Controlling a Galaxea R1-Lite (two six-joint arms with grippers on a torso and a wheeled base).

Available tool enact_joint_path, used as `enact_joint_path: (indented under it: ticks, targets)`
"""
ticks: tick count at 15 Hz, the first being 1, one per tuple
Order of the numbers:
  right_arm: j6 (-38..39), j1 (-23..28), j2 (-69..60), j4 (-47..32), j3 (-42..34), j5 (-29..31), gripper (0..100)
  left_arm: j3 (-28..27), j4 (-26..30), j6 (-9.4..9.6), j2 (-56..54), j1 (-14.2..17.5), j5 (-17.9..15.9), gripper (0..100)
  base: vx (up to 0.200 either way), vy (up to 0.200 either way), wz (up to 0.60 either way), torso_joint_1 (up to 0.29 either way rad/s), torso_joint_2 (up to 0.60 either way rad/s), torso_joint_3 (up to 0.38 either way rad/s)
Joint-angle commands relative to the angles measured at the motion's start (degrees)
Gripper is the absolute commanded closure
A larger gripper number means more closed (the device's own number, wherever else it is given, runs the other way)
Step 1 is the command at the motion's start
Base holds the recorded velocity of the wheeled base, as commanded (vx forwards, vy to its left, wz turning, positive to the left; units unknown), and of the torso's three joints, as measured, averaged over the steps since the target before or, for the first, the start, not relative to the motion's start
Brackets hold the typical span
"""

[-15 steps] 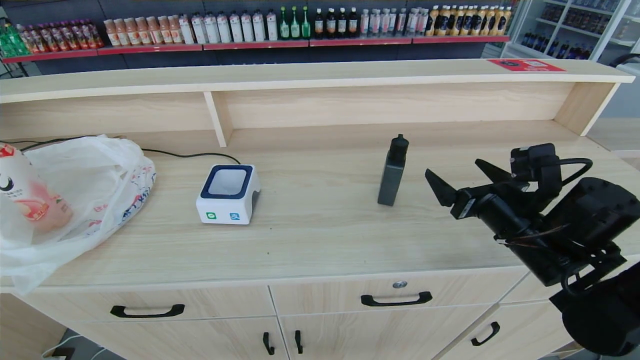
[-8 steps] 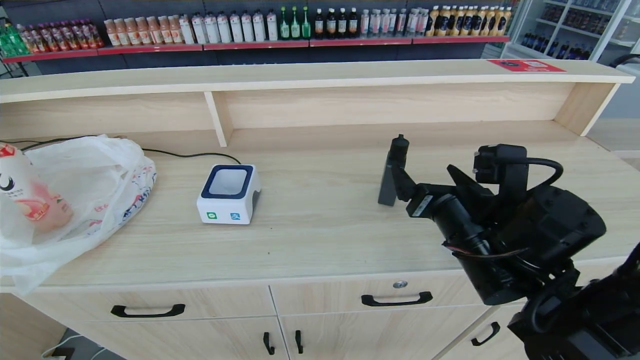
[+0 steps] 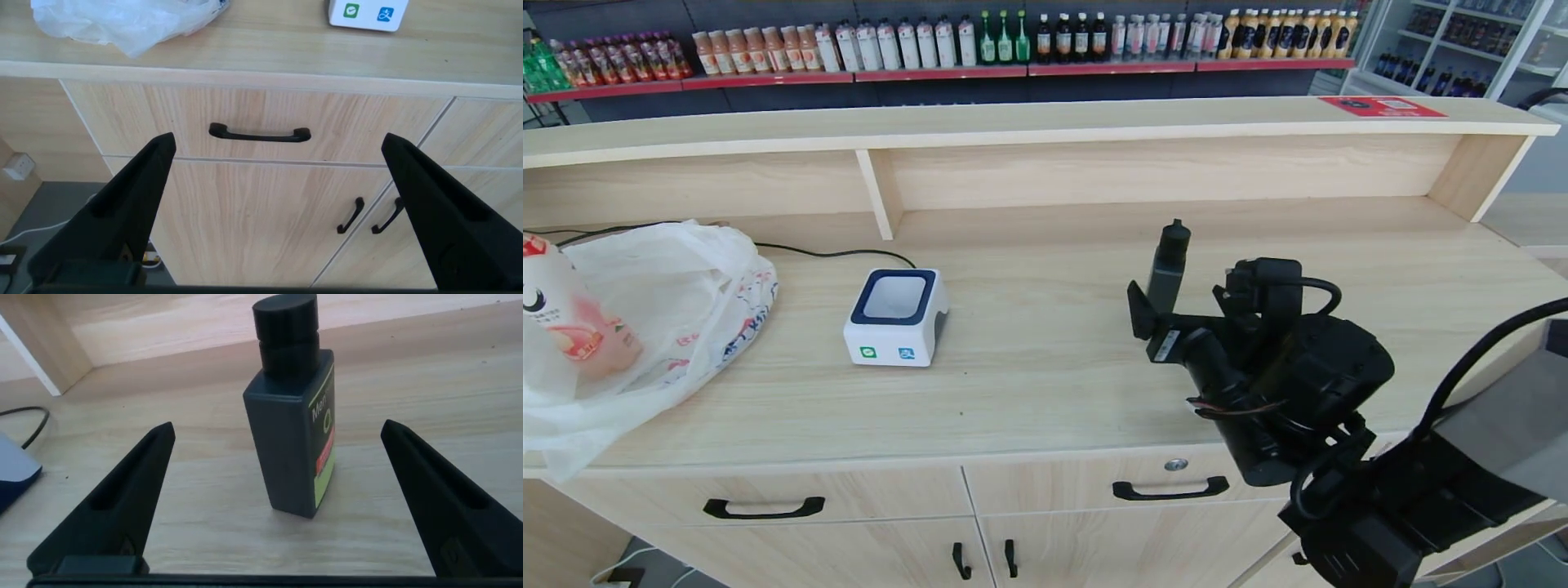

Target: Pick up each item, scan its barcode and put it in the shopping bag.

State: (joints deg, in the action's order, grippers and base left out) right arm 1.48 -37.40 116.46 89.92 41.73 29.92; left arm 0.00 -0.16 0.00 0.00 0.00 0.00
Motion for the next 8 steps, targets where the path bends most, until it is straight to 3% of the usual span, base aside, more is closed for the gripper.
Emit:
enact_joint_path:
  ticks: [1, 8]
  targets:
    - [-0.1, 0.6, 3.3, 0.1, 2.1, 0.1, 0, 0.0, 0.0, -0.09, 0.0, 0.0, 0.0, 0, 0.0, 0.0, 0.0, 0.0, 0.0, 0.0]
    - [0.0, 3.7, 8.8, 0.1, 10.8, 0.0, 0, 0.0, 0.0, -0.18, 0.0, 0.0, 0.0, 0, 0.0, 0.0, 0.0, 0.0, 0.0, 0.0]
